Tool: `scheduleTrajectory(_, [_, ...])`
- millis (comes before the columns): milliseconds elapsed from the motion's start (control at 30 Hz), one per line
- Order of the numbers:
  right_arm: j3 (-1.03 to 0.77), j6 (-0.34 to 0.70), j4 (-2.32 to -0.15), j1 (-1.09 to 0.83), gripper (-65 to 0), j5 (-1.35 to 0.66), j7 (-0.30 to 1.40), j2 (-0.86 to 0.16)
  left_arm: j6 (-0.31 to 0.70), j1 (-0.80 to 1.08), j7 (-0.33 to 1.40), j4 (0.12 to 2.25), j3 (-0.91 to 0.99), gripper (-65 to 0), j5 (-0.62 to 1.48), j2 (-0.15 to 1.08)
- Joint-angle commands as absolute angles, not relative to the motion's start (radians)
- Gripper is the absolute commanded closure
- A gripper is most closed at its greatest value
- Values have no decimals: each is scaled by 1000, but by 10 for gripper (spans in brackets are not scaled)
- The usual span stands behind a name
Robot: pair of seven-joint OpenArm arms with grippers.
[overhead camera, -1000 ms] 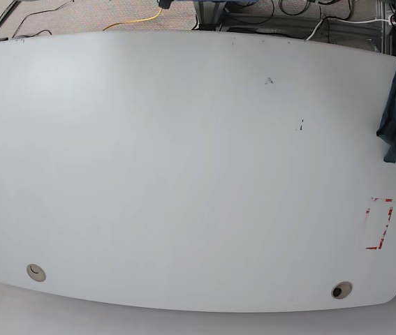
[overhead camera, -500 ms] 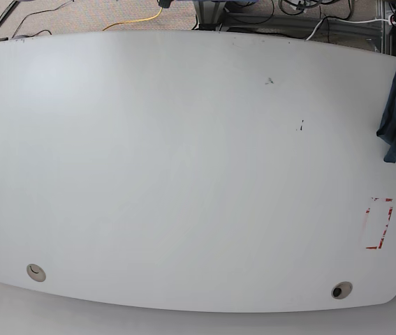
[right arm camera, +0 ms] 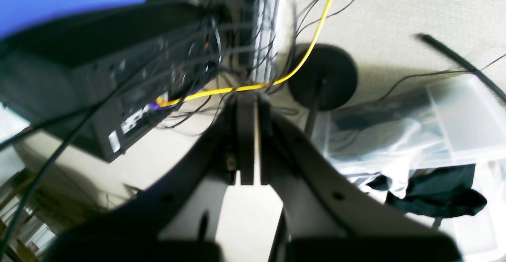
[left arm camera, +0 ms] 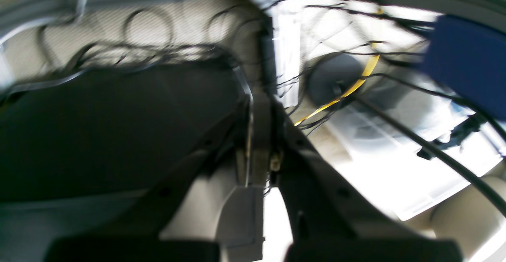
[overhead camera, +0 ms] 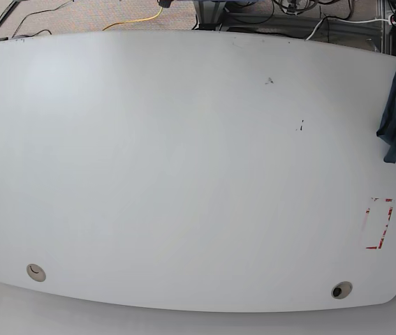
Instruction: Layout the t-shirt on the table in an organized manner, then fold the t-shirt properly
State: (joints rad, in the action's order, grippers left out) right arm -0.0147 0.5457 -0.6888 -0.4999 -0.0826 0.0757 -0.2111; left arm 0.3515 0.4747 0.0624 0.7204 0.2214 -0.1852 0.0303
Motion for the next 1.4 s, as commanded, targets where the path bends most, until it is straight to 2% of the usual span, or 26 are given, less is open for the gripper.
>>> scheduleTrajectory(0, [-18,553,-627,-472,-13,-87,41,-219,338,438,56,657,220,0,-183,36])
scheduleTrajectory(233, [-21,550,-539,-390,-13,-90,36,-219,298,351,22,504,220,0,-188,36])
scheduleTrajectory(333, [-21,516,-515,-355,-13,-85,38,-219,269,300,-1,426,220,0,-214,36])
scheduleTrajectory(533, [-19,463,-476,-300,-14,-84,39,-217,153,243,-53,315,220,0,-229,36])
scheduleTrajectory(833, [-19,426,-366,-211,-14,-84,41,-197,131,165,-58,239,220,0,-231,30])
scheduleTrajectory(967, [-18,390,-366,-202,-14,-81,41,-180,120,137,-58,226,220,0,-229,18])
scheduleTrajectory(1167, [-18,369,-367,-202,-14,-39,41,-174,50,133,-56,225,220,0,-231,10])
scheduleTrajectory(1367, [-18,369,-369,-202,-14,-19,33,-154,50,133,-59,225,220,0,-229,7])
